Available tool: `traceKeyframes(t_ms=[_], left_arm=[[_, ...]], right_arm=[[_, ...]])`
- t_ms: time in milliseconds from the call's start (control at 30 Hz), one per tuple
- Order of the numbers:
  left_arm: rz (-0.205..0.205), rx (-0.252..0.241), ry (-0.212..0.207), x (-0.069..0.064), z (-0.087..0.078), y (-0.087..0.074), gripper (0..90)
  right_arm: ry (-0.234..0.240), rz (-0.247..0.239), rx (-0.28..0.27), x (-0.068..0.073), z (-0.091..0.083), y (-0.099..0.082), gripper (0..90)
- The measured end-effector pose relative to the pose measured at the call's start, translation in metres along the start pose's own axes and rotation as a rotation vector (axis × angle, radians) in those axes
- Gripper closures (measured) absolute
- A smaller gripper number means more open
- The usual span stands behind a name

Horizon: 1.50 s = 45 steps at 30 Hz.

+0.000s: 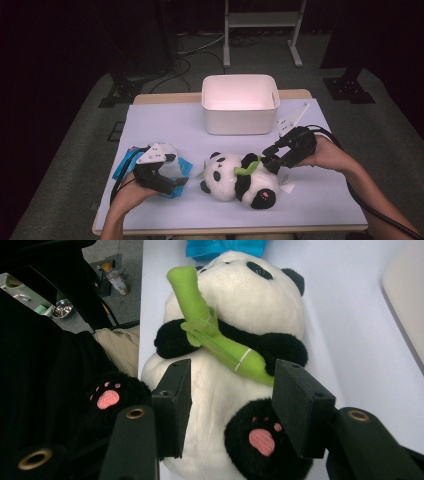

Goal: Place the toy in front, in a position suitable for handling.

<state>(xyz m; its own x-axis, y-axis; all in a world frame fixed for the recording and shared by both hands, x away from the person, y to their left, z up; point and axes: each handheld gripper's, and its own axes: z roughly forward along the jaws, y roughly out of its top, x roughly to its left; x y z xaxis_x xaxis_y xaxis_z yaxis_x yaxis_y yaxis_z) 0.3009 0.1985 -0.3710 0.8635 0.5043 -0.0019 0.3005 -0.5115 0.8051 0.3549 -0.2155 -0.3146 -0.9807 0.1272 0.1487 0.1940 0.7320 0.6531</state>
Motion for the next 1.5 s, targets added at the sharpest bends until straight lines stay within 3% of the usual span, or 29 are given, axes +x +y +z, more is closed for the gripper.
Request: traceKeyframes(t_ms=[67,433,633,1167,1500], left_arm=[[0.008,-0.002,-0.018,0.004,-0.004,0.001,14.1],[0.052,0.057,-0.012,0.024,-0.015,0.004,16.5],[0.079,0.065,-0.046,0.029,-0.020,0.007,19.5],[0.110,0.117,-0.086,0.040,-0.018,0.007,23.7],[0.123,0.163,-0.106,0.045,-0.012,0.002,31.5]], right_arm=[[-0.007,0.006,-0.004,0.001,-0.003,-0.001,48.3],[-0.028,0.014,-0.018,0.002,-0.014,-0.009,47.7],[-0.029,0.016,-0.021,0.000,-0.016,-0.014,46.9],[-0.024,0.042,-0.015,-0.001,-0.020,-0.028,45.6],[-0.018,0.050,-0.022,0.000,-0.020,-0.034,45.2]])
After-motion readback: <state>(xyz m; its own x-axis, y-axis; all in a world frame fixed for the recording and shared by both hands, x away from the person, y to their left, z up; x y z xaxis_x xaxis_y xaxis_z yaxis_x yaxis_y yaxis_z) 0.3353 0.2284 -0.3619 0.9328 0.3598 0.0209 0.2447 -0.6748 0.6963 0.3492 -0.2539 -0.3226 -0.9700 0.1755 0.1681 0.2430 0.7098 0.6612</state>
